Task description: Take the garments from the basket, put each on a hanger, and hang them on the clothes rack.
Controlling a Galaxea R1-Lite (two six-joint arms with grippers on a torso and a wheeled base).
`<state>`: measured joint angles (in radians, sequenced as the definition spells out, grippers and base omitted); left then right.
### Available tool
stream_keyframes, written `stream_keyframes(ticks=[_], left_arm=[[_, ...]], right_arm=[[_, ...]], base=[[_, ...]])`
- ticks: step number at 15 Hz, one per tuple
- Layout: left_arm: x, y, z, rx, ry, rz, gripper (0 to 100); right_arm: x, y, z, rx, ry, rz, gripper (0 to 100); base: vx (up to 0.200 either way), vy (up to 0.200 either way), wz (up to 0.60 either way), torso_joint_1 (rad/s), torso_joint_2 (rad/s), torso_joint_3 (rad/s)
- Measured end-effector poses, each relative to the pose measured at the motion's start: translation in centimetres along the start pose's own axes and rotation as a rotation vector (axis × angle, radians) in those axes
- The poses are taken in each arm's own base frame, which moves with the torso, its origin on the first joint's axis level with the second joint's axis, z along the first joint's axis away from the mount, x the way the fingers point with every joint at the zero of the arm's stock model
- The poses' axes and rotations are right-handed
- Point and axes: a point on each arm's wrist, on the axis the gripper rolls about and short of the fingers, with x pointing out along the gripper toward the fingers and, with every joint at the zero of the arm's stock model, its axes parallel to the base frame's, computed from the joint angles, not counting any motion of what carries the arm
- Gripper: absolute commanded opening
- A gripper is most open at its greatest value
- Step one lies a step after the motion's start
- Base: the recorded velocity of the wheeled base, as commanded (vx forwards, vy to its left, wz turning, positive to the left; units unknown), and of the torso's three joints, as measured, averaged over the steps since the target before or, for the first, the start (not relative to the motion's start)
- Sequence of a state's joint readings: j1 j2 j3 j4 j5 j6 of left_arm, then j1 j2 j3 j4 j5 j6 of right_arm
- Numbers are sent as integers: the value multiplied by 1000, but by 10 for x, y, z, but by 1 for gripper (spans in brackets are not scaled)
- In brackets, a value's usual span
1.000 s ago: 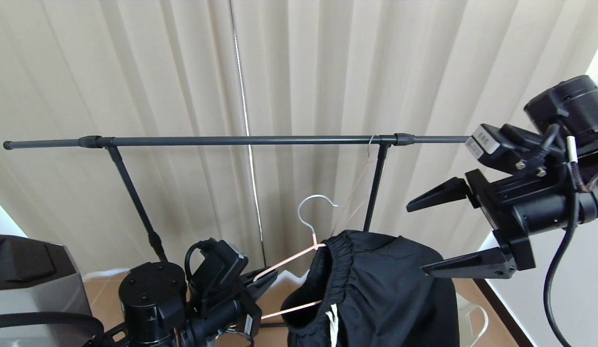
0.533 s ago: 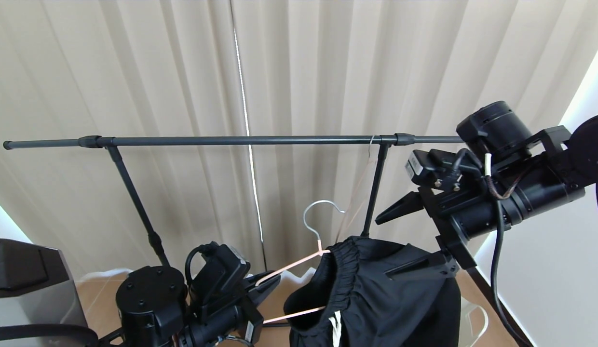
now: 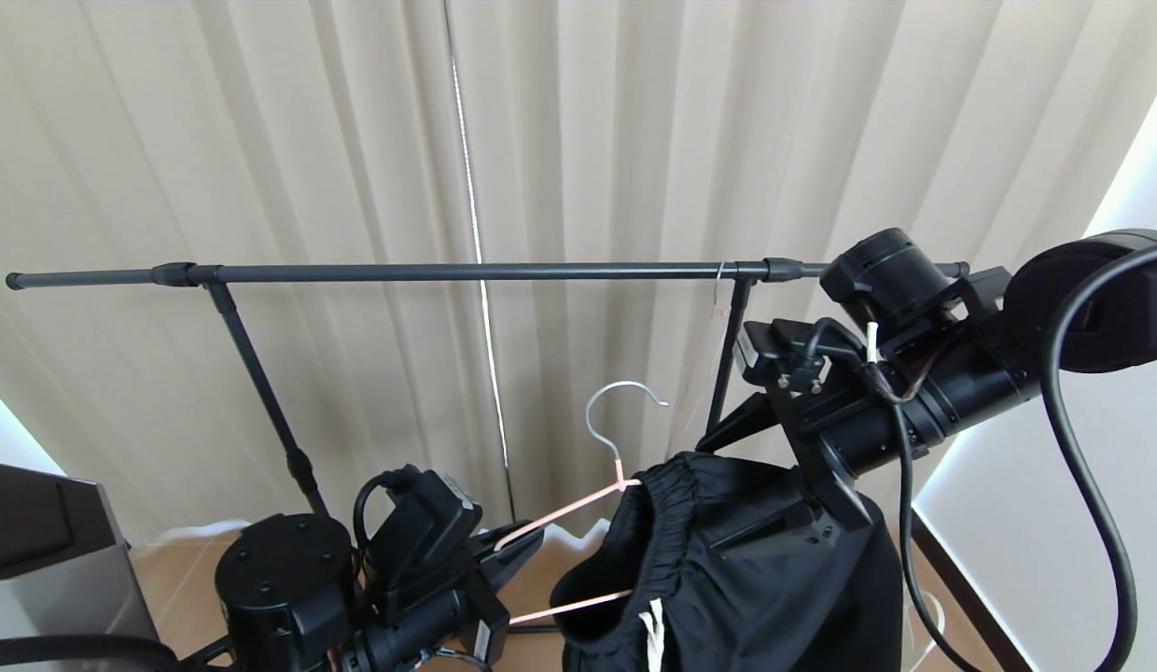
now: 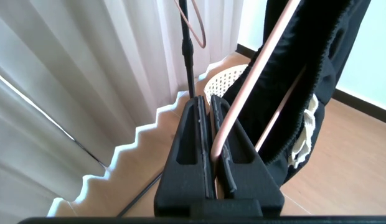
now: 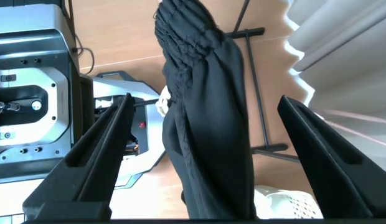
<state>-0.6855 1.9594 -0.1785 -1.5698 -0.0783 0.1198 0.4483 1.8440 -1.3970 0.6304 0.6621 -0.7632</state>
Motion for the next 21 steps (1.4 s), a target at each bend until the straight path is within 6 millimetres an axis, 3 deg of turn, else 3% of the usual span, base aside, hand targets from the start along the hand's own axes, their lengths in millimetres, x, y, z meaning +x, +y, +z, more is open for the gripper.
stream_keyframes(ticks=[12, 13, 21], left_arm=[[0, 0, 2, 1, -11, 1, 0], [0, 0, 2, 1, -11, 1, 0], [1, 0, 3, 0, -16, 2, 0]], right_arm=[[16, -9, -1, -9, 1, 9, 100], [16, -9, -1, -9, 1, 10, 0], [12, -3, -1, -13, 0, 13, 0]], base=[[0, 0, 0, 0, 0, 0], [0, 0, 0, 0, 0, 0], [0, 0, 0, 0, 0, 0]])
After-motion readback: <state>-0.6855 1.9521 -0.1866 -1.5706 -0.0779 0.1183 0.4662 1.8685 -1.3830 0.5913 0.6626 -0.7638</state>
